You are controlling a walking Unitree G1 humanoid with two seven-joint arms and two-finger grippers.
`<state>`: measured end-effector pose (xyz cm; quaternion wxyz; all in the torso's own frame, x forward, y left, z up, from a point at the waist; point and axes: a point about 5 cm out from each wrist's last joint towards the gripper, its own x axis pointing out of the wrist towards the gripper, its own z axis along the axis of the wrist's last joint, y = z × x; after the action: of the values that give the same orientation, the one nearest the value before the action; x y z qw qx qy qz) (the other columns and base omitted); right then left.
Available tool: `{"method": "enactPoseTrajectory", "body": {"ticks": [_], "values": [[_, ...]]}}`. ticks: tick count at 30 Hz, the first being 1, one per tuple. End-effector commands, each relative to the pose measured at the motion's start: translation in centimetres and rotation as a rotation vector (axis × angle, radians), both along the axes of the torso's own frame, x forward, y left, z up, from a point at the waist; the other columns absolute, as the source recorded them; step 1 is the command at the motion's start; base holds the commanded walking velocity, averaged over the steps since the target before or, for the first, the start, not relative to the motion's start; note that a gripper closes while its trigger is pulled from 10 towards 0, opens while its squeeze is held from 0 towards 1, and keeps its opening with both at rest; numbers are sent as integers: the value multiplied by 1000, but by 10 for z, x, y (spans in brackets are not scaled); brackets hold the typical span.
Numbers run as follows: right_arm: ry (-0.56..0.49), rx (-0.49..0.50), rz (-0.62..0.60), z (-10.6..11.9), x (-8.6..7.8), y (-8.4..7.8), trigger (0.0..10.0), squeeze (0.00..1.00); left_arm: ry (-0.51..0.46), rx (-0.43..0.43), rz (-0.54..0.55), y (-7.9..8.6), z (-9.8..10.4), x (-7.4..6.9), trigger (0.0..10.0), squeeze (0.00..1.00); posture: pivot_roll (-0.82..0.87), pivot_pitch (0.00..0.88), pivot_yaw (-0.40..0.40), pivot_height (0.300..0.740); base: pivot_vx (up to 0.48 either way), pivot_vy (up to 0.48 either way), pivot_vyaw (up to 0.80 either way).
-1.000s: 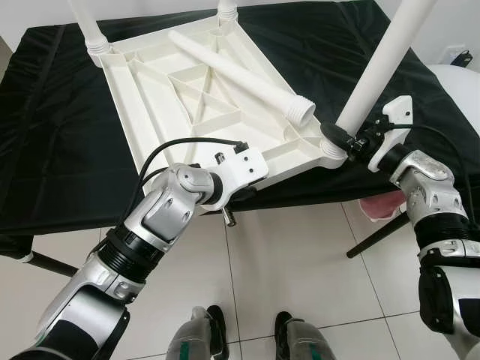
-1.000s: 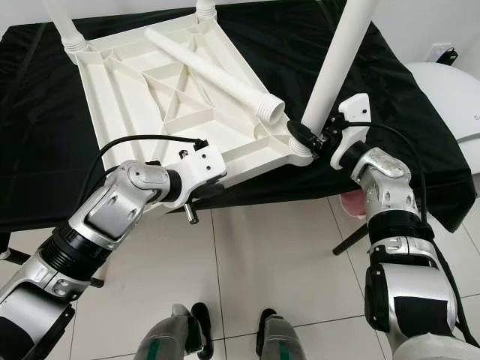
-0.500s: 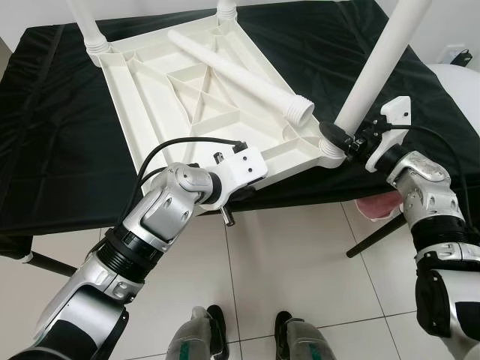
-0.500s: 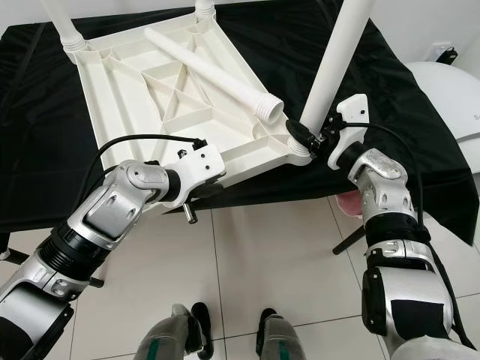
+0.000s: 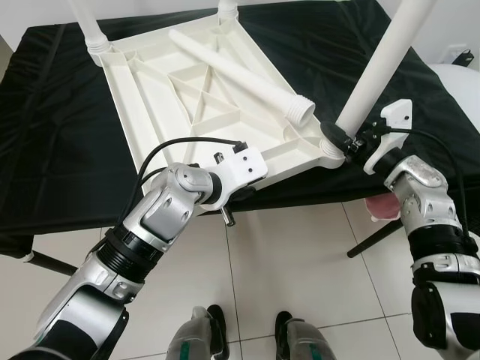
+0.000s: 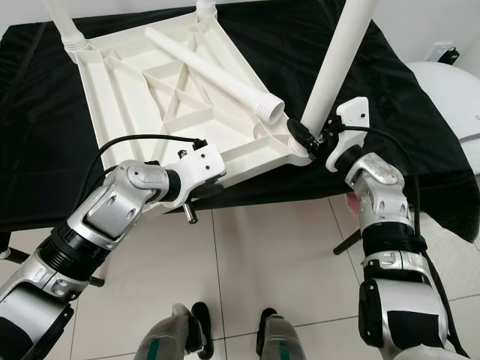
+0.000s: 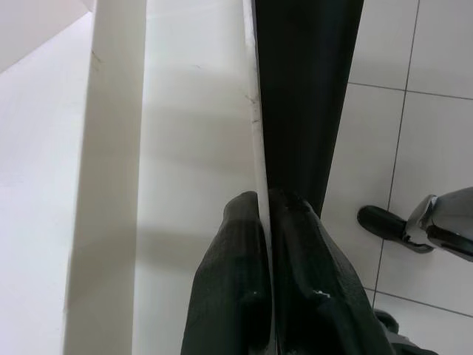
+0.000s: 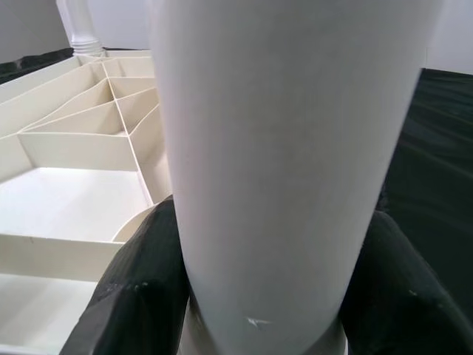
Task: Building children table
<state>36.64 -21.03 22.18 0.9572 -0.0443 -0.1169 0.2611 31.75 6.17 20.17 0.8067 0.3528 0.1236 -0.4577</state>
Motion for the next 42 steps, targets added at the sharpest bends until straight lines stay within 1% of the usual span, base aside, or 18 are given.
{"method": "enactPoseTrajectory", "body": {"ticks": [1, 9, 15, 19, 33, 34, 36, 37, 38, 39, 42], "values": [[-22, 30, 45, 2, -3, 11, 10000, 0, -64, 10, 33, 3, 9, 4, 10000, 0, -108, 212, 67, 740, 0, 0, 0], [-38, 53, 19, 4, -5, 15, 10000, 0, -65, 9, 34, 2, 9, 4, 10000, 0, -108, 212, 67, 740, 0, 0, 0], [-60, 78, -12, 5, -10, 22, 10000, 0, -64, 9, 35, 2, 9, 4, 10000, 0, -108, 211, 67, 740, 0, 0, 0], [-67, 83, -38, 5, -12, 24, 10000, 0, -63, 9, 34, 2, 9, 4, 10000, 0, -108, 211, 67, 740, 0, 0, 0], [-82, 91, -70, 5, -17, 28, 10000, 0, -62, 7, 28, 1, 7, 3, 10000, 0, -115, 199, 65, 740, 0, 0, 0], [-82, 93, -75, 5, -18, 28, 2824, 0, -62, 7, 27, 0, 7, 3, 10000, 0, -115, 199, 65, 740, 0, 0, 0], [-83, 96, -79, 6, -18, 28, 2627, 0, -62, 7, 26, 0, 7, 3, 10000, 0, -116, 198, 65, 740, 0, 0, 0], [-83, 96, -82, 6, -18, 29, 3216, 0, -62, 7, 26, 0, 7, 3, 10000, 0, -116, 198, 65, 740, 0, 0, 0], [-83, 96, -82, 6, -18, 29, 3216, 0, -62, 7, 26, 0, 7, 3, 10000, 0, -116, 198, 65, 740, 0, 0, 0], [-85, 90, -87, 6, -19, 29, 10000, 0, -63, 7, 25, 0, 7, 3, 10000, 0, -115, 196, 64, 740, 0, 0, 0], [-88, 88, -91, 7, -19, 31, 10000, 0, -64, 8, 25, 0, 7, 3, 10000, 0, -115, 196, 64, 740, 0, 0, 0]]}}
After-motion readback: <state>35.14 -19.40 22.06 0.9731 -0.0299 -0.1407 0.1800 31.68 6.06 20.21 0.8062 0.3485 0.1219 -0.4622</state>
